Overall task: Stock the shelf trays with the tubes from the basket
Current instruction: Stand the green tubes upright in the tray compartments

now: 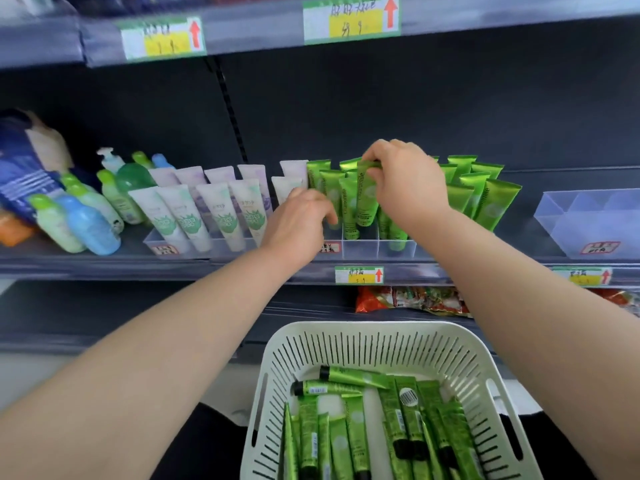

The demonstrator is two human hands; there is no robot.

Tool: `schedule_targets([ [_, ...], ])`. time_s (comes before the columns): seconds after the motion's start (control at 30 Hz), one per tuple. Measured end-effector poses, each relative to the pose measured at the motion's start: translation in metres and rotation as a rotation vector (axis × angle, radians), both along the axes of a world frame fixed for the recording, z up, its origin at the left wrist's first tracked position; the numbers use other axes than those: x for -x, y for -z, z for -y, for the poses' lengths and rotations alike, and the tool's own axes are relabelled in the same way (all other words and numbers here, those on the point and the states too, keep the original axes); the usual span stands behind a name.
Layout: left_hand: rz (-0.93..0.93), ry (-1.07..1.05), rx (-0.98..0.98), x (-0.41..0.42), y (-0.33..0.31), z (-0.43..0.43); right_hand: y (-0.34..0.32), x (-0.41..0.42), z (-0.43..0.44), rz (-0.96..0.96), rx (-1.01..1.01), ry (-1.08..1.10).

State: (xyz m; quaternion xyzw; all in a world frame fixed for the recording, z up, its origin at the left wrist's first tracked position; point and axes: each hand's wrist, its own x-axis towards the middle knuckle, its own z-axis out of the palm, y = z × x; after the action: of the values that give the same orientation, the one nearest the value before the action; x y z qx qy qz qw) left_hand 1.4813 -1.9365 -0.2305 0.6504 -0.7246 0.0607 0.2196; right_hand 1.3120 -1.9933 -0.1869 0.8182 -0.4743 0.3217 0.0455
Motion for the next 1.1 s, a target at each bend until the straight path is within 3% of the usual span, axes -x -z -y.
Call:
schedule_targets([
  [0.37, -0.088, 0.014, -0.042, -0.002, 0.009, -0.005, 0.032, -0.015, 0.019, -0.12, -0.181, 0.033],
  [0.8, -0.124, 0.025, -0.05, 0.01, 0.021, -0.019, 0.038, 0.001, -0.013, 0.015, -0.006, -0.082],
  [1.1, -0.144, 0.021, -0.206, 0.032, 0.102, -0.062, 0.133, 0.035, -0.084, -0.019, -0.227, -0.164],
])
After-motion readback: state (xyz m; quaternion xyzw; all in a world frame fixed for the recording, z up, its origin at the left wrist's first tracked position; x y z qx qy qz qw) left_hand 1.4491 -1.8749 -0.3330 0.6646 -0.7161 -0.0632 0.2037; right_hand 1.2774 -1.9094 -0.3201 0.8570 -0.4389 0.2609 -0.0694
